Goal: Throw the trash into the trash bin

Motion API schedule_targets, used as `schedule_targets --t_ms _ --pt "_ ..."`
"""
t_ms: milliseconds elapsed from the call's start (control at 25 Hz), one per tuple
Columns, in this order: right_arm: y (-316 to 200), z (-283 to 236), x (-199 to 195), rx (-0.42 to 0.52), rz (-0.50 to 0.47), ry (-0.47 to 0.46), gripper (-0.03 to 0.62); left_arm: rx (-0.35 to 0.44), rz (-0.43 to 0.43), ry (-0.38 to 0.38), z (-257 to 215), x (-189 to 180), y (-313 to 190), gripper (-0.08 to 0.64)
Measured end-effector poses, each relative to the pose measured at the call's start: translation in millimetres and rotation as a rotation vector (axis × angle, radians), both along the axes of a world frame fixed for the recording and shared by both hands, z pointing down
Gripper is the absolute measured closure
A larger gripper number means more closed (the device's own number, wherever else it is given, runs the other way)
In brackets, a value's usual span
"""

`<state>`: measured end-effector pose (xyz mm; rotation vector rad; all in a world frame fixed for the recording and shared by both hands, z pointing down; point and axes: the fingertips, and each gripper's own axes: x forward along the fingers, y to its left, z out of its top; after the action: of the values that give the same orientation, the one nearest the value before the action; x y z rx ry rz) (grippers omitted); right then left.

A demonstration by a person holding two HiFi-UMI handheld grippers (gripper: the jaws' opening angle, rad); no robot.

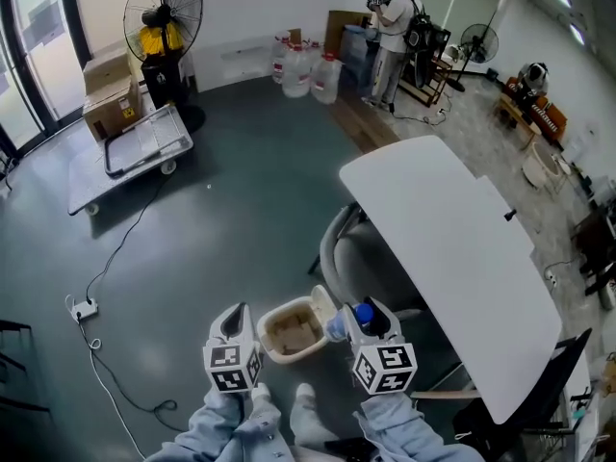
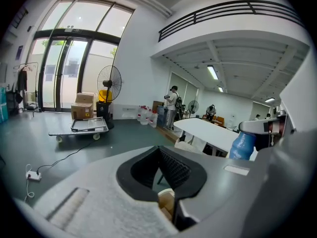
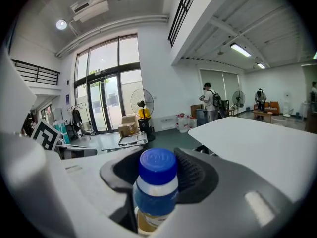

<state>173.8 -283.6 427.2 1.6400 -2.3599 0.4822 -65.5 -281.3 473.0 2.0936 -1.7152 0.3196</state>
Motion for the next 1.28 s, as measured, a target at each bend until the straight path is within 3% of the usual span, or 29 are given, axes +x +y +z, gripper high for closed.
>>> schedule_targets --t_ms 360,680,1000,1280 --pt "1.2 55.9 -17.4 -0.029 -0.118 0.004 0.397 -0.067 -0.042 -0.009 63.8 -0.1 8.9 0.551" --pt "10.7 146.0 -44.6 -0.096 -0.196 0.012 0.397 -0.137 -0.074 -0.010 152.4 -11.9 20.5 0.551" --pt "7.3 256.7 -62.4 -0.171 -0.161 0.012 0.397 -0.211 -0.086 -0.017 260.4 -37.0 21.8 0.551" --pt "4.9 311.2 -64.8 -0.204 -0.084 -0.017 0.397 -0.240 -0.069 -0.024 314.5 -48.2 22.8 0.551"
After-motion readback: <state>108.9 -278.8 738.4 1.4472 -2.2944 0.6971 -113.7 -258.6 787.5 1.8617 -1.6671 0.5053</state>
